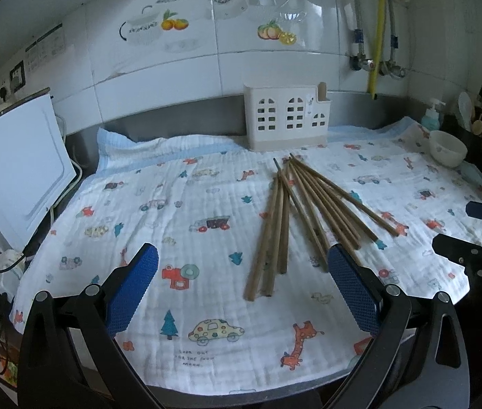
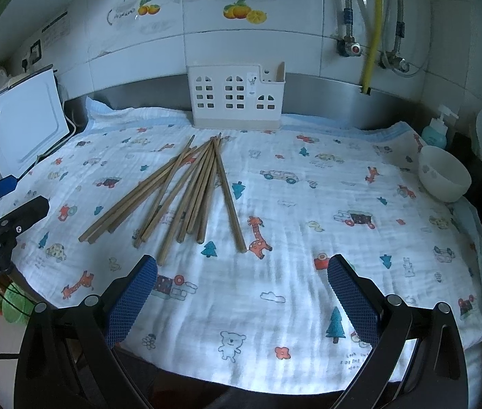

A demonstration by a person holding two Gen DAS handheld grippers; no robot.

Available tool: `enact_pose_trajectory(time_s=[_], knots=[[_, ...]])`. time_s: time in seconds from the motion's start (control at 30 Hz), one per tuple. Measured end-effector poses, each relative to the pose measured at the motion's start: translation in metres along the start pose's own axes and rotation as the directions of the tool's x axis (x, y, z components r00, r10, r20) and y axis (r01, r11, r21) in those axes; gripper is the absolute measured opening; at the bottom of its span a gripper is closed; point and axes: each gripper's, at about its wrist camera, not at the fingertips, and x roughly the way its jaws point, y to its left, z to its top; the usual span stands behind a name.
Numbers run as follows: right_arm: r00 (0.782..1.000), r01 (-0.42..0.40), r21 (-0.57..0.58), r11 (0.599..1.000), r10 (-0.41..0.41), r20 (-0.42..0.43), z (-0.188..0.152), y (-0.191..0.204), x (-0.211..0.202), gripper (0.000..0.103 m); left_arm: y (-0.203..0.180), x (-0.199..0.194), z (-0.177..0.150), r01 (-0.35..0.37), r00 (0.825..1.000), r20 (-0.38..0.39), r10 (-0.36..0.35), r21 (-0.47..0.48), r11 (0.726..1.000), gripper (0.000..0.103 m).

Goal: Organize utensils

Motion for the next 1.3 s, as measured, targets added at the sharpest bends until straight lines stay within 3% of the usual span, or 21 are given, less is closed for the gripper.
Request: enact_pose_trajectory(time_s=[0.73, 1.07, 1.3], knots=[[0.998, 0.014, 0.011, 1.0, -0.015, 0.053, 0.0, 0.001, -0.024, 0.097, -0.003, -0.023, 0.0, -0.011, 0.999, 0.05, 0.011, 0.001, 1.0, 0.098], [0.997, 0.017, 0.009, 1.0, -0.018, 0.081, 0.001, 0.002, -0.036, 0.097, 0.003, -0.026, -0.002, 0.067, 0.997, 0.042, -0.065, -0.033, 0.997, 0.098], [0.996, 0.013, 0.008, 1.0, -0.014, 0.094, 0.001, 0.003, -0.041, 0.097, -0.002, -0.033, -0.002, 0.001, 0.996, 0.085, -0.003, 0.014, 1.0, 0.098]])
